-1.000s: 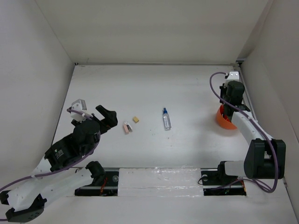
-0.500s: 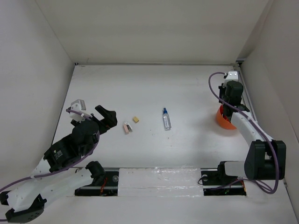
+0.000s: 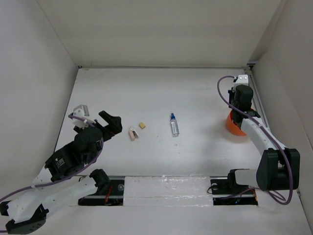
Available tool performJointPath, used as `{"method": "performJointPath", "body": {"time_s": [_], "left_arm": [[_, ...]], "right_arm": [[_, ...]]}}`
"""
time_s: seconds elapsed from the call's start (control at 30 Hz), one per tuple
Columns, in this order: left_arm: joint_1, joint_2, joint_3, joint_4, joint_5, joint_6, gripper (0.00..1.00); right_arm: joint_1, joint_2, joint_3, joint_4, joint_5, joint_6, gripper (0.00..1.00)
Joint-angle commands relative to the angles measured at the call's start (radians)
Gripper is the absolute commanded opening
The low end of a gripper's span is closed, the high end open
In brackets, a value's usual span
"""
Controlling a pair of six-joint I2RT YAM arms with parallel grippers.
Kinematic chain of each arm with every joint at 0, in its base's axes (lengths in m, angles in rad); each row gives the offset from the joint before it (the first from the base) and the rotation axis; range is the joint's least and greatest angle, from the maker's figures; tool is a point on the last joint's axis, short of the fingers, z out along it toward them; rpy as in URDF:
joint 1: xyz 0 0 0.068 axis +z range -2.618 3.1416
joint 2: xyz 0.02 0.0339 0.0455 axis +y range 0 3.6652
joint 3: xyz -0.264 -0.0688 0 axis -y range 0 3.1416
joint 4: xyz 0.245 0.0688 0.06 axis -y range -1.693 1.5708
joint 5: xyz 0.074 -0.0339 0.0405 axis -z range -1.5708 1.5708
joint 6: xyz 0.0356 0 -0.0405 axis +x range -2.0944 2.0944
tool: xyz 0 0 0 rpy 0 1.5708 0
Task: Sort the stationery into containers
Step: Place the pen in the storage box.
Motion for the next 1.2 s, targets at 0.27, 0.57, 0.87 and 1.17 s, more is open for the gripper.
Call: {"method": "performJointPath", "body": {"time_s": [0.27,0.57,0.87,1.17], "left_arm": [[-0.002,-0.014,-0.013,0.028,0.000,0.014,1.00],[-0.002,-0.014,-0.013,0.028,0.000,0.014,1.00],[-0.002,-0.014,-0.013,0.037,-0.009,0.014,1.00],[-0.002,-0.034,-0.013,0.028,-0.019,0.005,1.00]], "right_arm": [[0.011,-0.019,0.008,0.003,0.055,0.003,0.16],[0.011,-0.029,0.008,0.003,0.055,0.003,0.26],[0.011,-0.039,0.008,-0.006,0.042,0.003,0.29],[0.021,-0.110,-0.001,0.006,-0.065,0.003,0.39]]}}
